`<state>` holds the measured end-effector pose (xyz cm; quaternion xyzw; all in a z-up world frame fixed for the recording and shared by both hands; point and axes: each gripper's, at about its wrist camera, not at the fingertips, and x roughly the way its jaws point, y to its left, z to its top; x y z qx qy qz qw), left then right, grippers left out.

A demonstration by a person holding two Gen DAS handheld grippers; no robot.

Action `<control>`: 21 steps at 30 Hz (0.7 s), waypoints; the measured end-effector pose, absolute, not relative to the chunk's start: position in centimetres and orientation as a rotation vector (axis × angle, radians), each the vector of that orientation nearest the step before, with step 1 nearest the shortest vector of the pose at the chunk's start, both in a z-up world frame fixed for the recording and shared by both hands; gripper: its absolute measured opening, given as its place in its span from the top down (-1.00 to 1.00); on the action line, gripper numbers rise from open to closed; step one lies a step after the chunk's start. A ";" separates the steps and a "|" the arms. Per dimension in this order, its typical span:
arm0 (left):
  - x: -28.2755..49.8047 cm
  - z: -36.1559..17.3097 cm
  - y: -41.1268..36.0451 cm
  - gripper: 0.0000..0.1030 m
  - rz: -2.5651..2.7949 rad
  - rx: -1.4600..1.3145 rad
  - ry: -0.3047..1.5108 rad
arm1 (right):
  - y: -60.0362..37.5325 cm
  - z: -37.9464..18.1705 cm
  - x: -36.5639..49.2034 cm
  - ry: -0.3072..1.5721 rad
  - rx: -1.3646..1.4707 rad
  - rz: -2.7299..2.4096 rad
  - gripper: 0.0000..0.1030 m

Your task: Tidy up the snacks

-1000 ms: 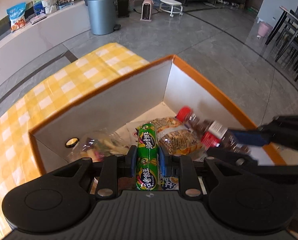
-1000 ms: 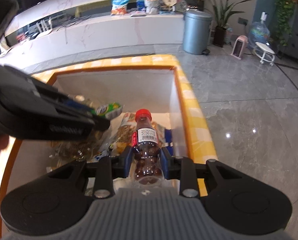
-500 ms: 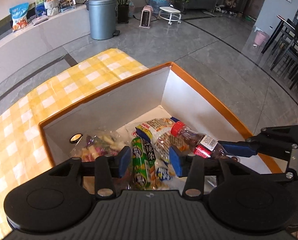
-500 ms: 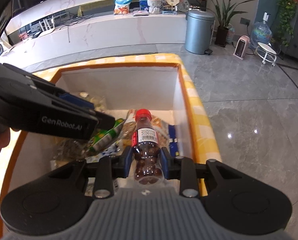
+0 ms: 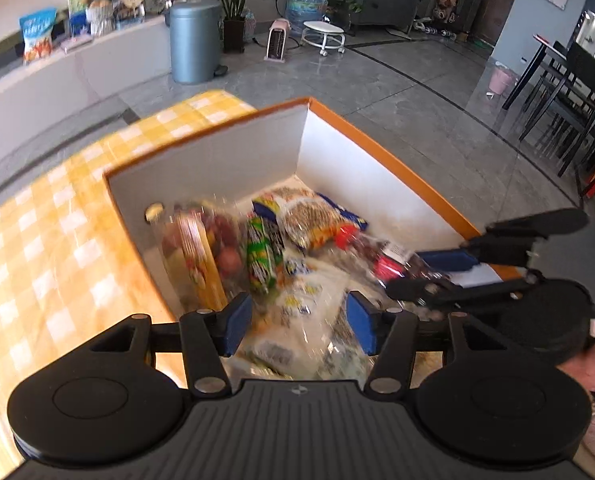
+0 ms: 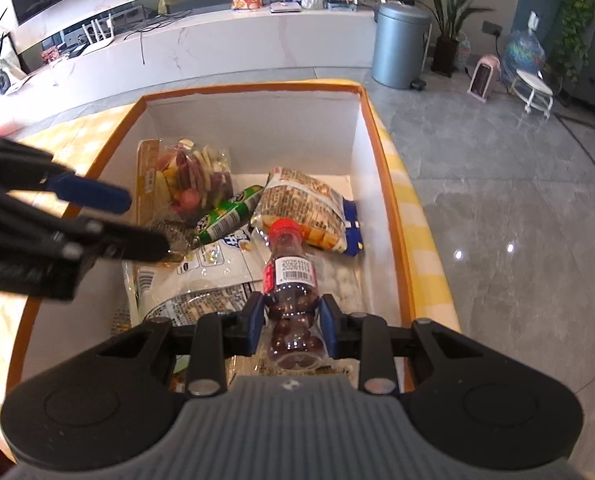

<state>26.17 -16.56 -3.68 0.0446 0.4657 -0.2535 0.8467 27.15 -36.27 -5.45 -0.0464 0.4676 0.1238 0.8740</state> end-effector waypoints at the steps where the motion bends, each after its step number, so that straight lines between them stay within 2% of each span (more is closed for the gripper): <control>1: 26.0 -3.7 -16.5 -0.25 -0.534 0.089 0.988 | -36.0 -5.6 27.1 0.979 -0.107 0.255 0.43; 4: 25.3 -3.4 -16.1 -0.25 -0.516 0.102 0.977 | -35.6 -5.6 26.9 0.990 -0.108 0.266 0.43; 5: 25.0 -3.2 -16.0 -0.26 -0.513 0.098 0.975 | -35.4 -5.4 26.8 0.989 -0.112 0.264 0.37; 6: 24.7 -3.0 -15.8 -0.27 -0.516 0.090 0.974 | -35.3 -5.2 26.7 0.986 -0.119 0.261 0.23; 7: 24.3 -2.8 -15.6 -0.29 -0.523 0.080 0.972 | -35.2 -4.9 26.6 0.981 -0.122 0.258 0.20; 9: 23.5 -2.2 -15.0 -0.40 -0.525 0.070 0.960 | -35.1 -4.3 26.1 0.973 -0.123 0.260 0.19; 14: 21.2 -0.4 -14.0 -0.44 -0.499 0.082 0.922 | -34.4 -2.2 24.4 0.941 -0.140 0.271 0.17; 18: 19.2 1.6 -12.8 -0.58 -0.462 0.091 0.869 | -33.9 -0.1 22.9 0.911 -0.129 0.286 0.11; 21: 17.8 3.1 -11.9 -0.65 -0.435 0.095 0.830 | -33.7 1.6 21.7 0.884 -0.119 0.292 -0.03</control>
